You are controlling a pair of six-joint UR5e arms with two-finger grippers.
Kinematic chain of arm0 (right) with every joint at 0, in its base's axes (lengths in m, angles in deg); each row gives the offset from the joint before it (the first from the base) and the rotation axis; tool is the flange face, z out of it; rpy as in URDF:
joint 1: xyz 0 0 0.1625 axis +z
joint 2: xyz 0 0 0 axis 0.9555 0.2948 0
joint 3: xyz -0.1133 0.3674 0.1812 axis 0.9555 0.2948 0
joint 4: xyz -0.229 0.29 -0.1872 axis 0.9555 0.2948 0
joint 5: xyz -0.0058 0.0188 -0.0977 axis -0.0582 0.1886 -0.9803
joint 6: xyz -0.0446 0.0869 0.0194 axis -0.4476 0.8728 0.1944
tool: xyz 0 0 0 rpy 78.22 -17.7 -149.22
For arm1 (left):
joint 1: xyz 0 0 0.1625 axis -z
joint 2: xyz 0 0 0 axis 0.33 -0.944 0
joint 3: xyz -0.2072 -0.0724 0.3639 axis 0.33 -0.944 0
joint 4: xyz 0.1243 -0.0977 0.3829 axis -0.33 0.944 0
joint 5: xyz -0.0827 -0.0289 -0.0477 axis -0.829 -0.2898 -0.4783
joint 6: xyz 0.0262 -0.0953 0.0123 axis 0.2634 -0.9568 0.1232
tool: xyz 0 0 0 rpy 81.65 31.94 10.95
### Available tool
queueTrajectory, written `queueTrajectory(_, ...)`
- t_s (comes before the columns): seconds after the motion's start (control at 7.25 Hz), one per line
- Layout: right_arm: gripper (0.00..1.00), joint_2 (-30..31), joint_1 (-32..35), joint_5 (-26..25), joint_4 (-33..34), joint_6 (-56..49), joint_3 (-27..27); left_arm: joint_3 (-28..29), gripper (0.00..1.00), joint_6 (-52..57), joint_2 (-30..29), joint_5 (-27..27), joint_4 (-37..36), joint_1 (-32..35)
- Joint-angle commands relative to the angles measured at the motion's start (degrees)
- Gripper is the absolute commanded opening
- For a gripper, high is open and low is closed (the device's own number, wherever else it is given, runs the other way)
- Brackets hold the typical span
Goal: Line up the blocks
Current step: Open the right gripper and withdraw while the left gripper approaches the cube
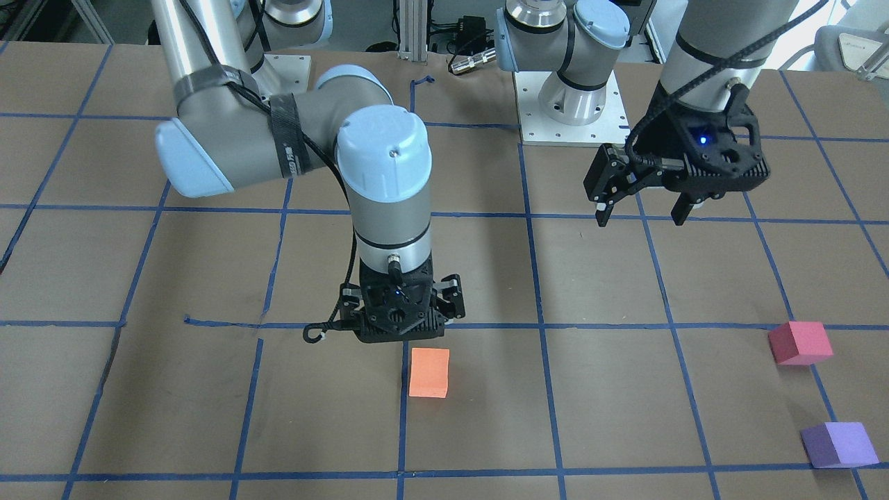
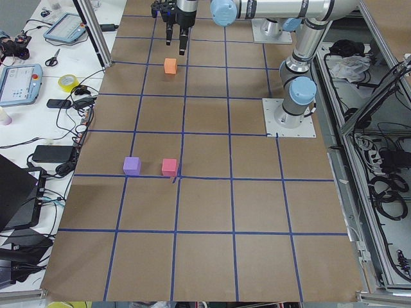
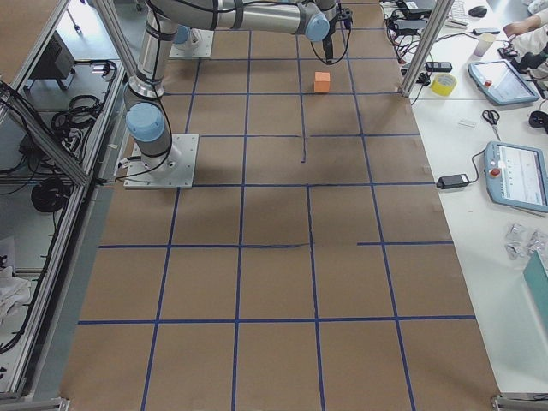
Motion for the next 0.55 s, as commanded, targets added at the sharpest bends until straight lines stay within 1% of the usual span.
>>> queueTrajectory(0.0,1.00,6.3,-5.3,2.8,-12.9,-9.6,-0.1,-0.3,1.00,0.6,-7.2,-1.2,-6.8,0.3)
queueTrajectory(0.14,1.00,8.4,-8.5,3.9,-16.3,-11.8,-0.1,0.2,1.00,1.1,-10.7,-3.1,-10.8,0.4)
queueTrajectory(0.28,1.00,11.5,-13.2,3.9,-23.5,-16.4,-0.3,0.3,1.00,1.4,-14.4,-3.3,-17.0,2.2)
queueTrajectory(0.41,1.00,14.4,-18.2,3.9,-26.0,-24.4,-1.5,0.8,1.00,0.5,-18.2,-3.1,-20.4,4.4)
